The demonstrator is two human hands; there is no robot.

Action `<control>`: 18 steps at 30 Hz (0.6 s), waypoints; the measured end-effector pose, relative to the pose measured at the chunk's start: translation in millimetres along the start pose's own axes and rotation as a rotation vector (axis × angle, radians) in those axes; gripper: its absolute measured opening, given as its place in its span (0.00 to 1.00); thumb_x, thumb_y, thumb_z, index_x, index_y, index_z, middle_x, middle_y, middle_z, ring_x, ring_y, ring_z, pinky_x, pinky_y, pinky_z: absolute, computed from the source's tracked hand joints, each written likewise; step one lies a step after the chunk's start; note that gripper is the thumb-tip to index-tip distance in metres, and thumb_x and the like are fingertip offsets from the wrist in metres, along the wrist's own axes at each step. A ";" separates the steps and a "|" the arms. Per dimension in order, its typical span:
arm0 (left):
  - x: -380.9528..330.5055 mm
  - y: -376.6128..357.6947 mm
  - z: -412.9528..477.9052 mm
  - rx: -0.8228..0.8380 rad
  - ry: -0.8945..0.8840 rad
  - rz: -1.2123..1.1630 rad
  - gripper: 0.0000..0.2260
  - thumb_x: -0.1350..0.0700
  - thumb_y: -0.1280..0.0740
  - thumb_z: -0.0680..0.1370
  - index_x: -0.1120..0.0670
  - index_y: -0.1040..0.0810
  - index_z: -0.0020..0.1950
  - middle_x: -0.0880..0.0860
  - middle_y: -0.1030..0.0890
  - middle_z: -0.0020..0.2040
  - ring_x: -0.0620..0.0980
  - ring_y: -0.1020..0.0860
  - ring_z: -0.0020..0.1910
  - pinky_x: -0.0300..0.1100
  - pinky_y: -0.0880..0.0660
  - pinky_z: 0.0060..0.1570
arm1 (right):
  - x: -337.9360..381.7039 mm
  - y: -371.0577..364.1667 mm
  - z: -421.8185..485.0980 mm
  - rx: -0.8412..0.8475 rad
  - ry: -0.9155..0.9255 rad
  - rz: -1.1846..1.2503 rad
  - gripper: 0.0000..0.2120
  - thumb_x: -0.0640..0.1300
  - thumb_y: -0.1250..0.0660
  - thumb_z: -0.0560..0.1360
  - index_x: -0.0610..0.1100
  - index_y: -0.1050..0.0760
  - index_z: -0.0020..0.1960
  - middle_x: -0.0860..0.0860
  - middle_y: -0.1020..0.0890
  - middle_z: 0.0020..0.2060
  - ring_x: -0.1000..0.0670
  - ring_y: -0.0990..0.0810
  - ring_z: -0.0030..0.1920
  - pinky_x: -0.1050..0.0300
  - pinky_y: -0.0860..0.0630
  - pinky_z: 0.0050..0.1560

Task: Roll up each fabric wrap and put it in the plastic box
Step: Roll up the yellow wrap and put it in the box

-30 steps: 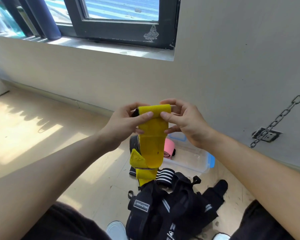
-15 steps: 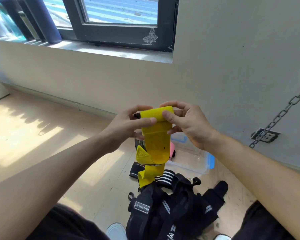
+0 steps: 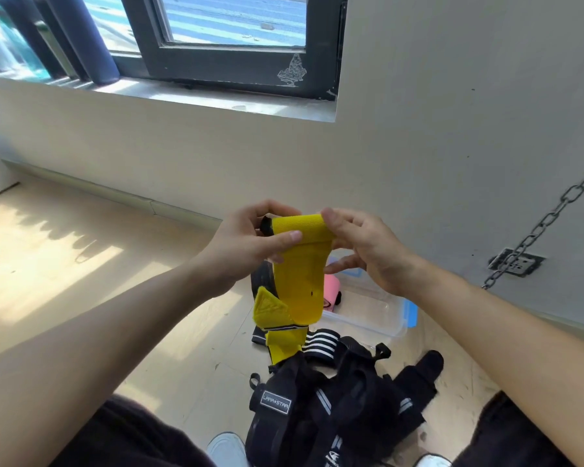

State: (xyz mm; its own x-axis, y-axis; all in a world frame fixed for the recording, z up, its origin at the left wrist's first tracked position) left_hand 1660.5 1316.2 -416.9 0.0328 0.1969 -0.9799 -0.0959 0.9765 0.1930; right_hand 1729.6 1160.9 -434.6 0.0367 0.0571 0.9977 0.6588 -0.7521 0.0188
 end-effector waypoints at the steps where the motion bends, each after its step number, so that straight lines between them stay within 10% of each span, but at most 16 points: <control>1: -1.6 -0.6 -0.4 -0.005 -0.017 -0.006 0.16 0.52 0.26 0.72 0.53 0.20 0.58 0.54 0.19 0.48 0.48 0.17 0.46 0.41 0.20 0.41 | -1.3 -0.3 0.9 0.001 -0.016 -0.012 0.23 0.61 0.37 0.74 0.43 0.19 0.55 0.47 0.17 0.49 0.46 0.17 0.51 0.50 0.16 0.41; 18: 3.0 -2.9 1.0 0.075 0.066 0.053 0.17 0.42 0.33 0.76 0.53 0.18 0.57 0.47 0.16 0.46 0.48 0.16 0.52 0.41 0.19 0.43 | 15.3 2.3 -4.3 -0.045 0.185 -0.006 0.09 0.38 0.30 0.76 0.40 0.21 0.57 0.43 0.16 0.46 0.49 0.16 0.46 0.52 0.15 0.44</control>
State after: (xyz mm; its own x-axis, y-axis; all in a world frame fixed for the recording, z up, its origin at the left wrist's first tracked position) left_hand 1661.9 1314.1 -420.4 -0.0363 0.2450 -0.9688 -0.0205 0.9691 0.2458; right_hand 1728.5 1157.3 -419.0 -0.1090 -0.0572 0.9924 0.6241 -0.7810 0.0235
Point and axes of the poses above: each hand's wrist, its own z-axis towards the middle knuckle, its own y-axis out of the back of the hand, x = y × z, the point moved 7 cm from there along z, towards the middle knuckle
